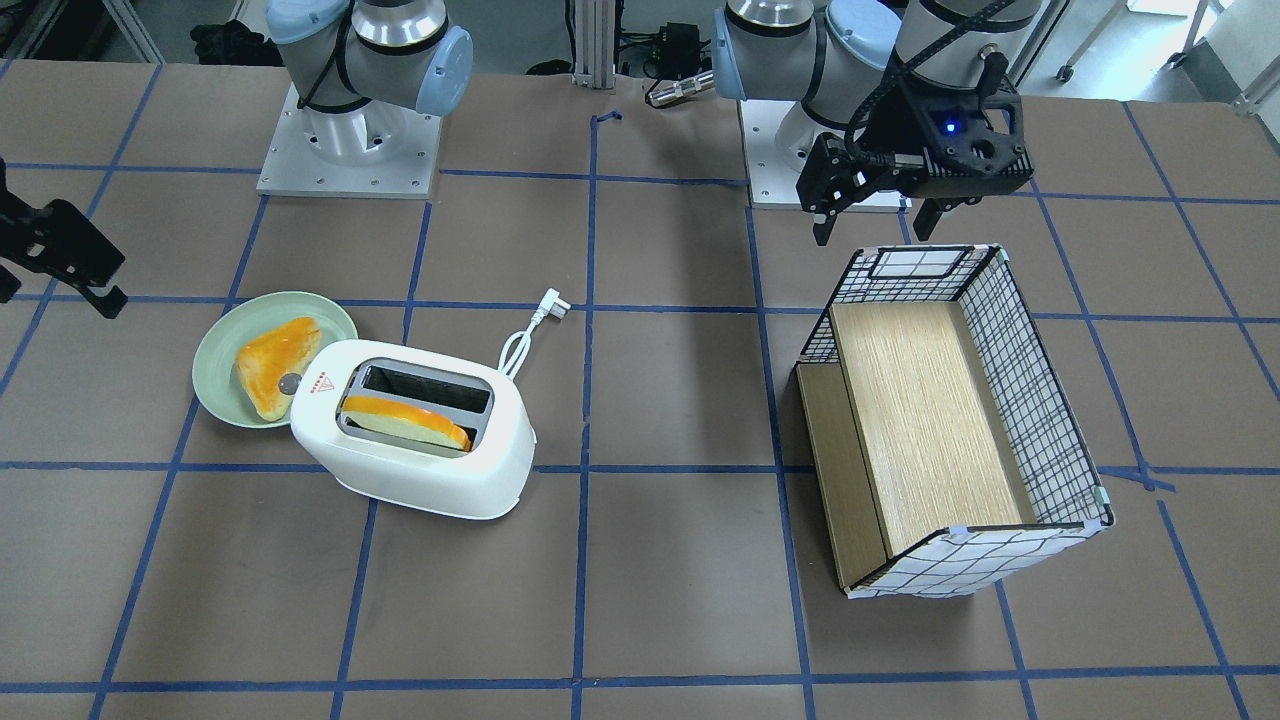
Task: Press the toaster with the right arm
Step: 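Lift the right gripper up and away from the toaster lever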
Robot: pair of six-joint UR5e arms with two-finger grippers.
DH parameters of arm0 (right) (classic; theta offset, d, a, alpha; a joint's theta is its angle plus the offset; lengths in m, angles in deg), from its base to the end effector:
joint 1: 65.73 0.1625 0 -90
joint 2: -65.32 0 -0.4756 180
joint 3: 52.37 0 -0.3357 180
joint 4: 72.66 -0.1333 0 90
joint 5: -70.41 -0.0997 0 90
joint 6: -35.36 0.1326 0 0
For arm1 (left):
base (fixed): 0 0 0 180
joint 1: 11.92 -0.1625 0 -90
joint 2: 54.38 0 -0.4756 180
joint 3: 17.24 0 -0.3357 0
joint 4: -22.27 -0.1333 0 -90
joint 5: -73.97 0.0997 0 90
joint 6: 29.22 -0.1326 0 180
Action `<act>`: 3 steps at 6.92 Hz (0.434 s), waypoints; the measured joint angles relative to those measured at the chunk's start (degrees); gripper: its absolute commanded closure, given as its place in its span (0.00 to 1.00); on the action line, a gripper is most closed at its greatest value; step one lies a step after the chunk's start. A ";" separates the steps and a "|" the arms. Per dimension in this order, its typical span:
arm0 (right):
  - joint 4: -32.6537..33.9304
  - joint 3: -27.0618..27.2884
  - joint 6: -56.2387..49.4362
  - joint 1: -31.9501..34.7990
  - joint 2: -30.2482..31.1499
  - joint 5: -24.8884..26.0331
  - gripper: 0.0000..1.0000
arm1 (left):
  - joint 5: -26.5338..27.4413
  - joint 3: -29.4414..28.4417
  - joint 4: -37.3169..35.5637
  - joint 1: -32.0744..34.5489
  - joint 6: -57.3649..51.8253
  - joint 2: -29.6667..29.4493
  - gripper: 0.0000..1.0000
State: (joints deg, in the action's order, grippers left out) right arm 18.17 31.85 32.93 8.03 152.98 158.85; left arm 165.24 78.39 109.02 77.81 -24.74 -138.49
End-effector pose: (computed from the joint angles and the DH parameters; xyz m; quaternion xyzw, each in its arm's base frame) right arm 0.0017 -0.4836 0.5331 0.1196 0.9920 -0.0390 0.0074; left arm -0.1285 -0.3951 0.5109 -0.0418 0.9986 -0.0310 0.0099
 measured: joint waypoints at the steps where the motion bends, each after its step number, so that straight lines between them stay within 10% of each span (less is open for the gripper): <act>1: -0.45 -0.75 4.93 3.23 -0.12 1.01 0.00 | 0.00 0.00 0.00 0.00 0.00 0.00 0.00; 3: 0.95 -1.09 11.20 9.52 -0.93 1.82 0.00 | -0.04 0.00 0.00 0.00 0.00 0.00 0.00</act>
State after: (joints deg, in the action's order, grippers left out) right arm 19.11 30.77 44.12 17.54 152.05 160.68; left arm 165.20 78.39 109.02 77.81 -24.74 -138.49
